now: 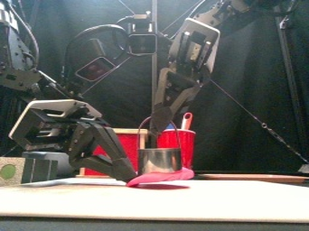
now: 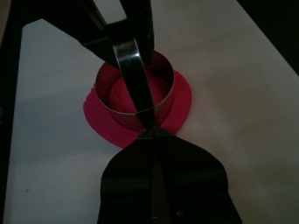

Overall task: Get the cutter from the drawer then cut the dough then place the extra dough in the bowl
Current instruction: Place the extra dough in the bowl

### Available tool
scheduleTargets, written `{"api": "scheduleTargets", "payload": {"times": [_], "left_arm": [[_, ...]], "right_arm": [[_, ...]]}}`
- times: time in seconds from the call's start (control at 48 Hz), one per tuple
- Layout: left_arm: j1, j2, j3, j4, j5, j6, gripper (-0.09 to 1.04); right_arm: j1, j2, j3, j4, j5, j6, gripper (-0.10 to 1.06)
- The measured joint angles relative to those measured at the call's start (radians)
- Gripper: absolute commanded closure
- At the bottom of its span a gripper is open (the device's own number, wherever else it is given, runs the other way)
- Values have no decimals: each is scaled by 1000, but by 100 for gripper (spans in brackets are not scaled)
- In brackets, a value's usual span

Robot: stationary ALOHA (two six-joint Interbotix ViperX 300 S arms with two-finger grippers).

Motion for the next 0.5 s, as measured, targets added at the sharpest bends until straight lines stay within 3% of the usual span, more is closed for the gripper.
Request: {"api": "scheduleTargets", "payload": {"times": [0.5], "left_arm": [[-2, 0, -5, -15, 21, 0, 51]], "right_arm": [[-14, -206, 78, -35, 8, -2, 45]]}}
